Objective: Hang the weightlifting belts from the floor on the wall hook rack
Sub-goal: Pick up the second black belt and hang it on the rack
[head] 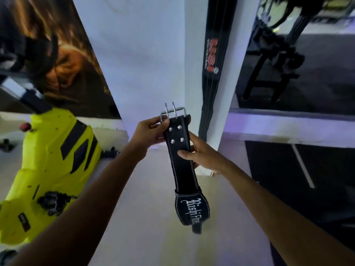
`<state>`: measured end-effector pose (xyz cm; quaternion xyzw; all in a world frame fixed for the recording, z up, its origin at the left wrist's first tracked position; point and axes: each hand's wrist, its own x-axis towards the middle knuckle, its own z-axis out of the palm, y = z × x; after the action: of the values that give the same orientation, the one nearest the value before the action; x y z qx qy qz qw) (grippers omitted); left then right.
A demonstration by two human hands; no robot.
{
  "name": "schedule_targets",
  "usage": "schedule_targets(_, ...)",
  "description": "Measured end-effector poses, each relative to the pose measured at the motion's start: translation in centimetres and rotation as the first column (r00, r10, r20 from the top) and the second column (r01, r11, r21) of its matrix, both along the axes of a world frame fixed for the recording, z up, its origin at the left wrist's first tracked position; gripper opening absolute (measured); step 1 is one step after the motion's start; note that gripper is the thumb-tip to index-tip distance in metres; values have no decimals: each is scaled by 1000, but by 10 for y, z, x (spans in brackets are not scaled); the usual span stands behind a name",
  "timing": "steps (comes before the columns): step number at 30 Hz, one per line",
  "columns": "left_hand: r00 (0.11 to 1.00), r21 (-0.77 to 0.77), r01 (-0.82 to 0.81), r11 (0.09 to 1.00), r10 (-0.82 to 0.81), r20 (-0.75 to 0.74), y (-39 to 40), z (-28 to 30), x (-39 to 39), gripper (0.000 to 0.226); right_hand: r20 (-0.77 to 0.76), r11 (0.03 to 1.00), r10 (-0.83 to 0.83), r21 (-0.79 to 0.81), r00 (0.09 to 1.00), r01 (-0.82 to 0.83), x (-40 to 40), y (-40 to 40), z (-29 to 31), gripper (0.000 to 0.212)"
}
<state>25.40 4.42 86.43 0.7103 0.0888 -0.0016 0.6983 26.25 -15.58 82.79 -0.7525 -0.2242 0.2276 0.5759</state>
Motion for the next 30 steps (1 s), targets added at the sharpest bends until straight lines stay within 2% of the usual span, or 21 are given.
schedule_targets(5,964,45,19,999,-30,264,-23,95,21,24,176,990,-141,40,974,136,30,-19,78,32)
schedule_targets(8,924,62,3,998,-26,381,-35,146,37,21,271,950,-306,155,913,272,50,-24,123,26)
schedule_targets(12,843,61,18,998,-48,535,-50,213,60,19,270,843,-503,361,821,398,67,-24,195,7)
schedule_targets(15,783,43,-18,999,-13,622,-59,263,76,18,275,740,-613,527,741,417,80,-19,250,2)
schedule_targets(17,748,35,-31,999,0,663,-65,295,88,17,306,706,-648,584,698,399,83,-17,276,16)
schedule_targets(21,701,8,-43,999,25,713,-80,348,103,18,346,710,-645,601,681,367,89,-21,291,24)
schedule_targets(25,641,-50,-69,996,83,763,-85,392,116,17,402,753,-621,545,673,369,97,-31,279,11)
schedule_targets(30,626,-97,-89,991,132,769,-90,422,129,14,335,691,-663,618,670,375,101,-40,254,13)
